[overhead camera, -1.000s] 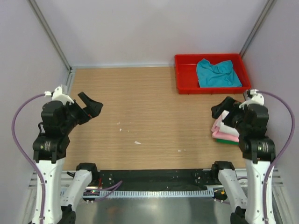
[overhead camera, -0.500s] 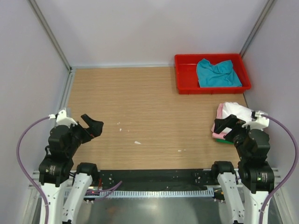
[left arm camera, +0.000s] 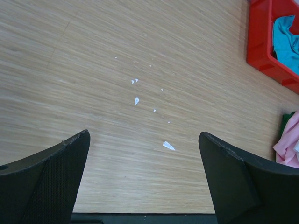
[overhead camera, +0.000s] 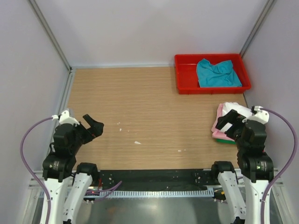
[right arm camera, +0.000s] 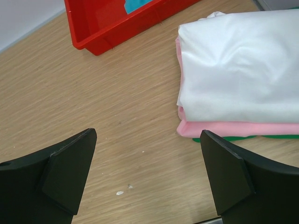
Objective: Fold and stack the t-shirts
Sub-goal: Neatly place the folded tshirt to the corner
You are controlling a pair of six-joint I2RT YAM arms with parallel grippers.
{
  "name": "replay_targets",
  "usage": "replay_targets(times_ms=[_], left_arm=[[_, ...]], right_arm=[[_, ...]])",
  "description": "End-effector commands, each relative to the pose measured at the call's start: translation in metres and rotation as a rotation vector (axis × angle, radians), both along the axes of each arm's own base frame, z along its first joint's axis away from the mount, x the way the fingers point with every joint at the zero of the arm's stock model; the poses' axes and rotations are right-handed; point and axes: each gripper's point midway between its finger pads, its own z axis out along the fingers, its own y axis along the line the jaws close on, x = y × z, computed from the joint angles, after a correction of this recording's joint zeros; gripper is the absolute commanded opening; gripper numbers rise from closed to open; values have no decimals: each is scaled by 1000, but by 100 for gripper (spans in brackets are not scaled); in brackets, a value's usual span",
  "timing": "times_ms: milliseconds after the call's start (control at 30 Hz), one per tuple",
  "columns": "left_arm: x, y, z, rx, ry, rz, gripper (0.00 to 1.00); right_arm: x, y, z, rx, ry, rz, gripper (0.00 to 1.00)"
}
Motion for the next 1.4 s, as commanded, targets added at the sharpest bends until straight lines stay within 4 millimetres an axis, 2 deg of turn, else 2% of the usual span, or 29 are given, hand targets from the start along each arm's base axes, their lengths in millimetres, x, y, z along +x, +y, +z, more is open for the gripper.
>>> replay_targets(times_ms=[0, 167, 267, 300, 367, 400, 433, 467, 500, 567, 600, 633, 667, 700, 733, 800, 867, 933, 967, 1033, 1233, 1367], left_arm=[[9, 2, -3, 1, 18, 26, 100], [14, 0, -11, 5, 66, 14, 100], [15, -1, -14, 7, 84, 10, 100], [15, -1, -15, 7, 92, 8, 100], [16, -2, -15, 6, 92, 7, 100], [15, -3, -15, 5, 94, -1, 100], [15, -3, -15, 5, 91, -5, 100], [15, -3, -14, 5, 85, -7, 100], [15, -4, -13, 3, 80, -8, 100], [16, -3, -14, 5, 88, -5, 100], [16, -3, -16, 7, 97, -5, 100], [17, -4, -19, 8, 115, -10, 100], [18, -4, -20, 8, 120, -10, 100], [18, -4, -21, 12, 129, -10, 100], [19, -4, -21, 12, 129, -12, 100], [18, -4, -19, 11, 123, -12, 100], [18, -4, -19, 11, 118, -13, 100], [18, -4, -20, 13, 126, -12, 100], [18, -4, -21, 14, 133, -13, 100], [19, -10, -25, 5, 162, -43, 100], [20, -10, -29, 10, 186, -42, 100], [20, -9, -28, 10, 186, -35, 100]], right_arm=[[10, -4, 11, 2, -12, -28, 100], [20, -7, 16, 13, -41, -52, 100], [31, -7, 14, 41, -63, -73, 100], [37, -9, 7, 45, -38, -89, 100], [45, -19, 2, 41, -4, -153, 100], [56, -34, -6, 22, 58, -245, 100], [62, -40, -9, 2, 93, -276, 100], [68, -52, 1, -35, 111, -335, 100], [82, -57, -10, -65, 189, -357, 100], [98, -67, -5, -109, 218, -399, 95], [104, -77, 3, -139, 206, -450, 91], [115, -83, -6, -161, 236, -476, 80], [122, -86, -5, -163, 220, -497, 73], [126, -88, -8, -165, 221, -518, 64], [127, -94, -10, -168, 210, -568, 51], [134, -99, -24, -174, 211, -609, 41], [138, -109, -39, -208, 220, -671, 25], [141, -115, -48, -239, 238, -709, 17], [142, -121, -48, -265, 238, -744, 16], [151, -123, -66, -296, 284, -747, 18], [173, -125, -115, -357, 395, -727, 24], [186, -130, -133, -402, 448, -732, 25]])
